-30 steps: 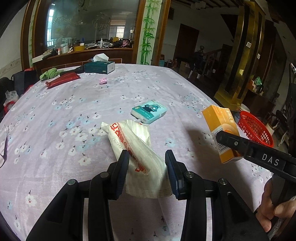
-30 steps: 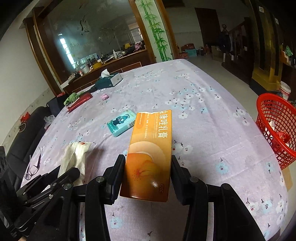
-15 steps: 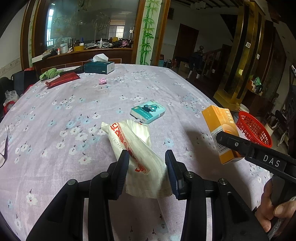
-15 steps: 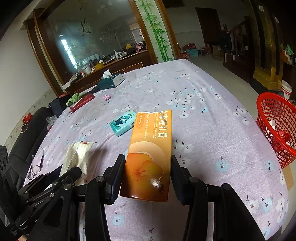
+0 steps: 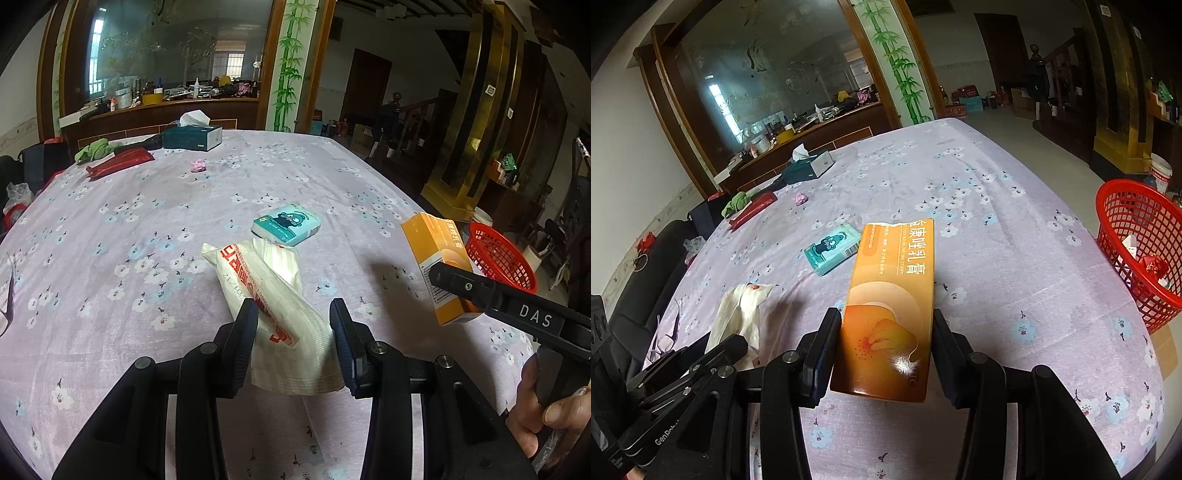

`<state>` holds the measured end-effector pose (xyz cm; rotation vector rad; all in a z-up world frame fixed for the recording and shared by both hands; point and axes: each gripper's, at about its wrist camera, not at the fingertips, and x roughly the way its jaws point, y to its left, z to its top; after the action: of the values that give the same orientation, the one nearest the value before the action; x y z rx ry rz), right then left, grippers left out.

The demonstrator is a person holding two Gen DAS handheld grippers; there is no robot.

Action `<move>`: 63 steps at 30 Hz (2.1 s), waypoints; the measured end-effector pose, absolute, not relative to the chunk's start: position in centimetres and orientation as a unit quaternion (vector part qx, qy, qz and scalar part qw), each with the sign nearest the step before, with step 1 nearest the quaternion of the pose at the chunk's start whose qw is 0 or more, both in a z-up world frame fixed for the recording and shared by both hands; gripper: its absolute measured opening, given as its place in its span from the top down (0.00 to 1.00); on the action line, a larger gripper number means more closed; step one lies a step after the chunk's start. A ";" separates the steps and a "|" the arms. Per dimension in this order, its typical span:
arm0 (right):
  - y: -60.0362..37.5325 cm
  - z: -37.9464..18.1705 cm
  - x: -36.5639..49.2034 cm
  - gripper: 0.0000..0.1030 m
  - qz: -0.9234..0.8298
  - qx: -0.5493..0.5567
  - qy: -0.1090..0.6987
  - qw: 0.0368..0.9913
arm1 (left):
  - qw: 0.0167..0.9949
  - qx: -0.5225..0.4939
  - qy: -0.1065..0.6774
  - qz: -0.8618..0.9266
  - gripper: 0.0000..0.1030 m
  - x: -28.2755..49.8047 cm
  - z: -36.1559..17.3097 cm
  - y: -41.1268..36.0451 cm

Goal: Collect trash
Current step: 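Lift the white wrapper and orange tissue box above the table with both tools, then carry the wrapper and orange box over the red wastebasket with both tools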

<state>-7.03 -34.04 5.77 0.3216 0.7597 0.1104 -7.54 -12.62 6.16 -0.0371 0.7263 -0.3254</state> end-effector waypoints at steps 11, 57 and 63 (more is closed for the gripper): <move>-37.8 6.6 -8.0 0.50 0.045 0.195 0.354 0.914 | 0.910 -0.026 0.360 -0.202 0.62 -7.4 7.5 -14.5; -64.2 10.2 -13.5 0.50 -0.100 0.329 0.279 0.897 | 0.820 0.031 0.364 -0.441 0.62 -4.4 12.1 -43.8; -66.4 8.8 -11.3 0.47 -0.110 0.340 0.295 0.886 | 0.811 0.040 0.380 -0.442 0.60 -2.2 9.8 -48.1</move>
<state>-11.33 -66.39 8.82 0.7068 0.6125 -0.2283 -2.19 -48.05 9.82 0.0853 0.8128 -0.9445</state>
